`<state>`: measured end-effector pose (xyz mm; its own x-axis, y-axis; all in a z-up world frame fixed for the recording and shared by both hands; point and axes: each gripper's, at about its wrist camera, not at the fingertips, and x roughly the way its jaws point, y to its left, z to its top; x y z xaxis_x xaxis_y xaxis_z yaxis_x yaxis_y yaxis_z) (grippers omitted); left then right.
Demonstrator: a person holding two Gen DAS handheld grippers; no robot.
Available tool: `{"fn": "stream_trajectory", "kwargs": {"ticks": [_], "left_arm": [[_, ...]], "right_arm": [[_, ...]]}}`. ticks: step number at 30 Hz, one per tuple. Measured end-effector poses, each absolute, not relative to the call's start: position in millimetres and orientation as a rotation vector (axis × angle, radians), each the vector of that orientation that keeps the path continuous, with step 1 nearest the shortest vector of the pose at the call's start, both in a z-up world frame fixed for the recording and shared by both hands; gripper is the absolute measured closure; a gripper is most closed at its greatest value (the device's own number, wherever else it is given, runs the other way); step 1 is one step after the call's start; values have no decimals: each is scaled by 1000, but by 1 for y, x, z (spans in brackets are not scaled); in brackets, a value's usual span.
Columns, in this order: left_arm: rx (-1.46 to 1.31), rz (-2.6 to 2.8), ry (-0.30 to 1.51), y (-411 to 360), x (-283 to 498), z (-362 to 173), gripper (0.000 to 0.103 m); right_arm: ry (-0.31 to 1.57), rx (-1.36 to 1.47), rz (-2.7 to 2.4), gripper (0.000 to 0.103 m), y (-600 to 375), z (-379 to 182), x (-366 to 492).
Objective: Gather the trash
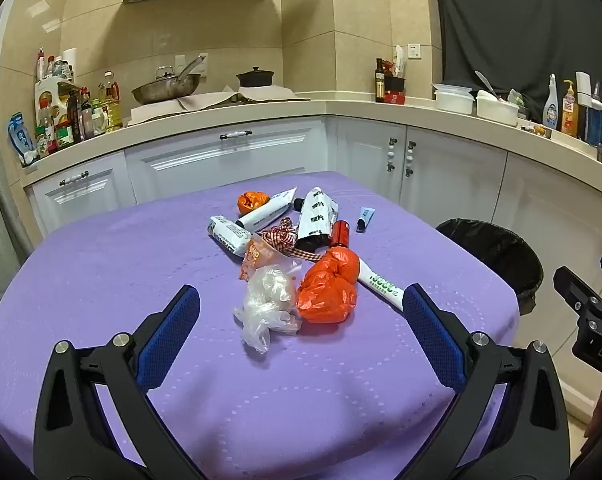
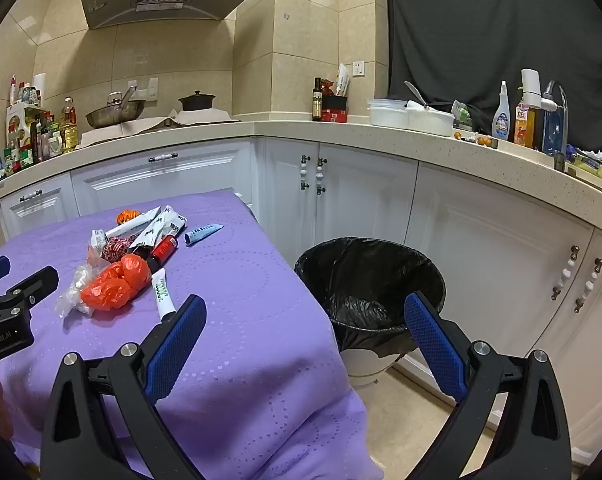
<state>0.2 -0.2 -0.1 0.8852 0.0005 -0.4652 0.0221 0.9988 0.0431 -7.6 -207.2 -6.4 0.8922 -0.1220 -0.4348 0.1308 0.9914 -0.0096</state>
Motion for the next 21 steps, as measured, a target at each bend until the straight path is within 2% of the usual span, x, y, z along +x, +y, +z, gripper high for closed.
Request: {"fn": "stream_trajectory", "kwargs": {"ticks": [21], "left_arm": [[39, -10, 489, 6, 0, -1, 4]], "right_arm": [[446, 21, -132, 7, -208, -5, -6]]}}
